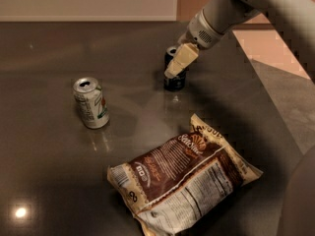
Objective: Knock pepsi can over
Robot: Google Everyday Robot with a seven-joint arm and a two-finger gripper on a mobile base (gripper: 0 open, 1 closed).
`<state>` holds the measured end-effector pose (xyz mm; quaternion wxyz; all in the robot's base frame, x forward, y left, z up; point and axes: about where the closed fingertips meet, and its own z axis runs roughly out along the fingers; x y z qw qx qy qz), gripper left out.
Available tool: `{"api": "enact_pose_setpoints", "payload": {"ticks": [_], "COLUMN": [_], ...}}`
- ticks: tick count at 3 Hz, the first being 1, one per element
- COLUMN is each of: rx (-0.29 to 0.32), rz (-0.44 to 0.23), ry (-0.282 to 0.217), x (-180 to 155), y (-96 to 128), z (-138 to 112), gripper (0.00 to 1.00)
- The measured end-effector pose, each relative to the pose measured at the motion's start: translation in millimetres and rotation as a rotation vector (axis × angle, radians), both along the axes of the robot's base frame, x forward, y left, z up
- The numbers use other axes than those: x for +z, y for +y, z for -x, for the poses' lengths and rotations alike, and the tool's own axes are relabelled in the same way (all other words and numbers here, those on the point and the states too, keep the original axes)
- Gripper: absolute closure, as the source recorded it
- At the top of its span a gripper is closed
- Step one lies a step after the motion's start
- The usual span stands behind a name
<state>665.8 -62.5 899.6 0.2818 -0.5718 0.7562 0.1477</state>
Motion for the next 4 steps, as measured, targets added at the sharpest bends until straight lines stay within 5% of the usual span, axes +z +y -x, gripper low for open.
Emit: {"api": "enact_pose_setpoints", "payload": {"ticks": [2, 3, 4], "rx": [0.019, 0.053, 0.107], "rz": [-0.026, 0.007, 0.113], "ry": [0.02, 0.02, 0.033], "x": [5, 19, 27], "y": [0, 2, 5], "z": [-1, 2, 3], "gripper": [0.64, 0.88, 1.0]}}
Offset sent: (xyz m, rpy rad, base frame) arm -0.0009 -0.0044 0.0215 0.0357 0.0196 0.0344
